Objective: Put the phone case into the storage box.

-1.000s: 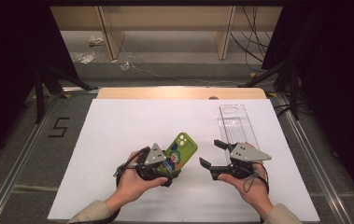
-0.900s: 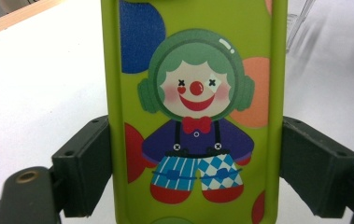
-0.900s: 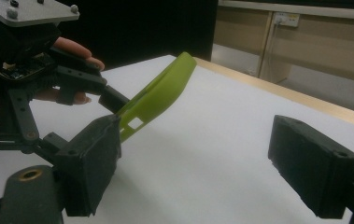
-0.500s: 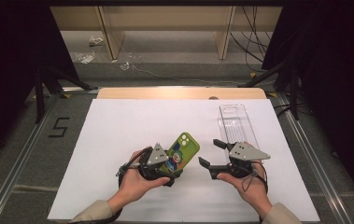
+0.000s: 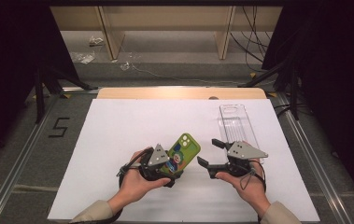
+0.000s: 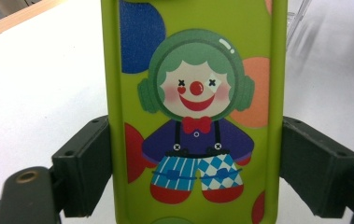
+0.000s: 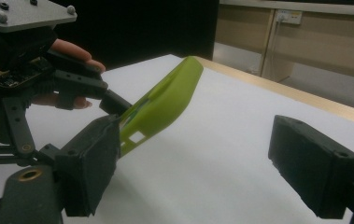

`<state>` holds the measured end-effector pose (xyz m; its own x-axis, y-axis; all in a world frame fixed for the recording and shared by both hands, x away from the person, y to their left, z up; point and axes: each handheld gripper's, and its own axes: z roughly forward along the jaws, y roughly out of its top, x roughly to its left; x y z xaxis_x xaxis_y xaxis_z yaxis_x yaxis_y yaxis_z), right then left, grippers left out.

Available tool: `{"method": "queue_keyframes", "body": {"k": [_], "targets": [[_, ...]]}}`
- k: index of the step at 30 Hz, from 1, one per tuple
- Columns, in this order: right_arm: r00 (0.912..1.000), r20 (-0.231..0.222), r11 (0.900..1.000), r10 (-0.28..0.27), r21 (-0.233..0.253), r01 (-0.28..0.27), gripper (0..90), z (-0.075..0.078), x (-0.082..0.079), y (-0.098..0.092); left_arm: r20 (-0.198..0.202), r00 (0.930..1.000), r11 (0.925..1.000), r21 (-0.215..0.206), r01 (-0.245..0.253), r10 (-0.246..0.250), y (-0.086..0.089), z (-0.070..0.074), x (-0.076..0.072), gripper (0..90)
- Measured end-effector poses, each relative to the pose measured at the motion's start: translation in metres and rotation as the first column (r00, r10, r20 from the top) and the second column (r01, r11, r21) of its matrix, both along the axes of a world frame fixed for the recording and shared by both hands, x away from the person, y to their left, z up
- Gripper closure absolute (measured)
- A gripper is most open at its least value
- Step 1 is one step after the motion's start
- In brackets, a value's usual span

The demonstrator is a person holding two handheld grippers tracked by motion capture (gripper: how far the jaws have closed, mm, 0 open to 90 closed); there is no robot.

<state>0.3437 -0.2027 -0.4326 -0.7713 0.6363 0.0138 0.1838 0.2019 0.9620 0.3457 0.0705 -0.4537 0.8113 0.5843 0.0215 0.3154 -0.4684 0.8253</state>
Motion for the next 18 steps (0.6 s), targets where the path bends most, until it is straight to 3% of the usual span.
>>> {"method": "queue_keyframes", "body": {"k": [18], "targets": [[1.0, -0.007, 1.0, 0.006, 0.004, -0.006, 17.8, 0.0007, 0.0029, 0.0046, 0.016, 0.9997, 0.9998, 0.015, 0.016, -0.016, -0.0087, -0.0013, -0.0028, 16.3]]}}
